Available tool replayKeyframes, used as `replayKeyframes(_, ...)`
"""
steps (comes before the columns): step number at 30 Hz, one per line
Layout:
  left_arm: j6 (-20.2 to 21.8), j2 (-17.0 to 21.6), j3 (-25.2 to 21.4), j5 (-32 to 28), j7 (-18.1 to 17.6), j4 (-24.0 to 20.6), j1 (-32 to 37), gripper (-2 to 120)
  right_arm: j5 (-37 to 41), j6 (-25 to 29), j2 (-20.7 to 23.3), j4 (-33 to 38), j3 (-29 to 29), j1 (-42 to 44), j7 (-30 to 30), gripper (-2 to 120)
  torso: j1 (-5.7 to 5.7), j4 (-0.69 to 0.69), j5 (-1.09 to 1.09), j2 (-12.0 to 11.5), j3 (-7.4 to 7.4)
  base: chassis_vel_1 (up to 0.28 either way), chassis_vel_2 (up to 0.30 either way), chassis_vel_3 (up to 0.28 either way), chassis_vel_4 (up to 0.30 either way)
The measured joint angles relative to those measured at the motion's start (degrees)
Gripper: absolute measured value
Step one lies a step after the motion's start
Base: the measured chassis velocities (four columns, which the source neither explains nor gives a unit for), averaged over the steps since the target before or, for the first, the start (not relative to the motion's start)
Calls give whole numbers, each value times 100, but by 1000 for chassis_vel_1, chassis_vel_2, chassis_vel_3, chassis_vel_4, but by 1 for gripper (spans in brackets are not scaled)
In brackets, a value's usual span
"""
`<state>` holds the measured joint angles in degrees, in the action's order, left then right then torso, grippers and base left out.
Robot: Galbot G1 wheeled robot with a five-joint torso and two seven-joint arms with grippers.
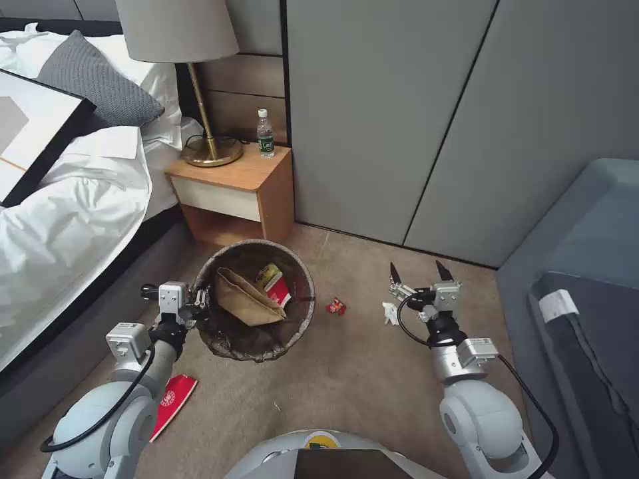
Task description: Pick up the trash bin, then pick up the garbage from the floor and place it into the trash bin.
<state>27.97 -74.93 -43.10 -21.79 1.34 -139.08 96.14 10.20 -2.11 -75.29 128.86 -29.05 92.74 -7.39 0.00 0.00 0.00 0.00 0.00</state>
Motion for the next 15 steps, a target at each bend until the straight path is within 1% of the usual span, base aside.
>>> replayKeyframes(7, -7, 4, 4, -4, 5, 26, -21, 2, -28, -25, 0, -10, 10, -11, -10, 100, 0, 0, 0, 0, 0, -103, 118, 112, -124)
replayKeyframes(11, -10, 5, 8, -6, 7, 36, -35, 2, -40, -158, 47, -16, 4, 11, 44, 100, 0, -1, 0, 0, 0, -116, 92, 86, -111)
replayKeyframes(15, -11, 18, -1, -19, 7, 38, -38, 2, 69, -302, 264, -164, -29, -42, -75, 100, 0, 0, 1, 0, 0, -44, 40, 46, -40)
